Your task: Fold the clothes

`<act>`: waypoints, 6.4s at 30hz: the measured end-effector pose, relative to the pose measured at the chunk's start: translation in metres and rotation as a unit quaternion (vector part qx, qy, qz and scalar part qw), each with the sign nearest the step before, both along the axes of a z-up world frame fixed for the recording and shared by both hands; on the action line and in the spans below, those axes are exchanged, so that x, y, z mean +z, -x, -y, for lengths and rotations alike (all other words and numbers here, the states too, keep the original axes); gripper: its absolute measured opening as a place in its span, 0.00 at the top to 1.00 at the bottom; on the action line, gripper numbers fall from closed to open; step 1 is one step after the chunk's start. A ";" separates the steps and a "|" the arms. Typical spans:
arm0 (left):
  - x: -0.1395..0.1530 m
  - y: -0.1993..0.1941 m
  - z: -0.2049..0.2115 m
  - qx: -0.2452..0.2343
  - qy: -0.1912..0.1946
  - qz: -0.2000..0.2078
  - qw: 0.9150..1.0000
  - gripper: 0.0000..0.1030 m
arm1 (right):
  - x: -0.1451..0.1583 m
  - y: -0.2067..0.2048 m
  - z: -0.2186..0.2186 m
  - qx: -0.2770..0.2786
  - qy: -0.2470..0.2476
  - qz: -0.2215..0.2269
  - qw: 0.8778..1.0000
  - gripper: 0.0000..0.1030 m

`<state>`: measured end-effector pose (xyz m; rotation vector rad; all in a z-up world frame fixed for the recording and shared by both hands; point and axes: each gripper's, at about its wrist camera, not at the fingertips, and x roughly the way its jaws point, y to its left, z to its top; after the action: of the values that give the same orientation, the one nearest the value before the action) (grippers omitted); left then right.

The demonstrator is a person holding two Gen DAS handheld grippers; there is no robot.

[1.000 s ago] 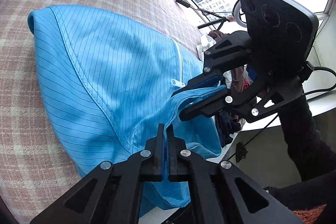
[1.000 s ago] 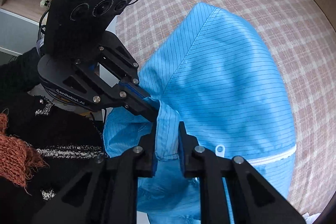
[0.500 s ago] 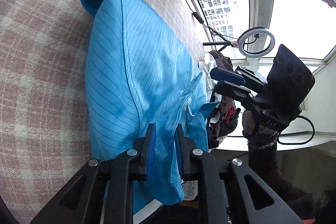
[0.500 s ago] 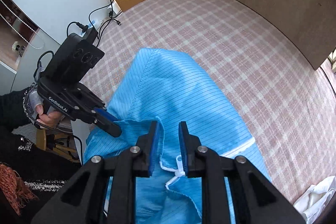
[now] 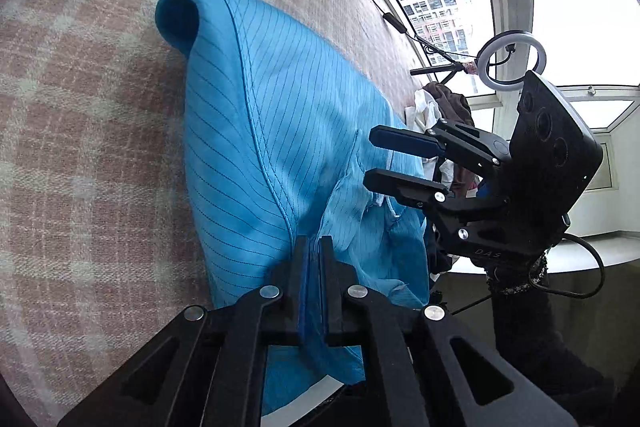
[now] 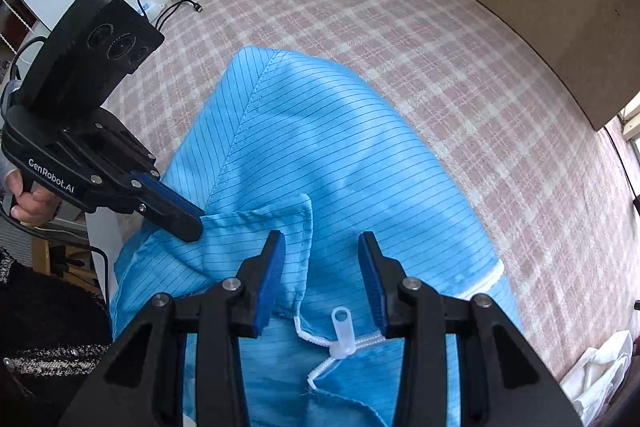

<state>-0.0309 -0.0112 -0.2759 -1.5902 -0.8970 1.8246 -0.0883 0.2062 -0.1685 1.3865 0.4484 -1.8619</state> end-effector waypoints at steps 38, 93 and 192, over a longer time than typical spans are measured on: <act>0.022 -0.075 -0.027 0.091 0.116 0.047 0.988 0.68 | -0.012 -0.139 -0.042 0.048 -0.014 -0.019 0.999 0.97; 0.089 -0.105 -0.078 0.117 0.185 -0.043 0.975 0.75 | -0.003 -0.164 -0.063 0.097 -0.037 -0.082 0.991 0.81; 0.059 -0.106 -0.072 0.021 0.262 -0.133 0.956 0.65 | -0.013 -0.095 0.037 0.247 -0.083 -0.063 0.963 0.90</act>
<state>0.0750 0.0608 -0.2168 -1.5627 -0.3368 2.3743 0.0067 0.1692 -0.1815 1.1303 0.9415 -1.5272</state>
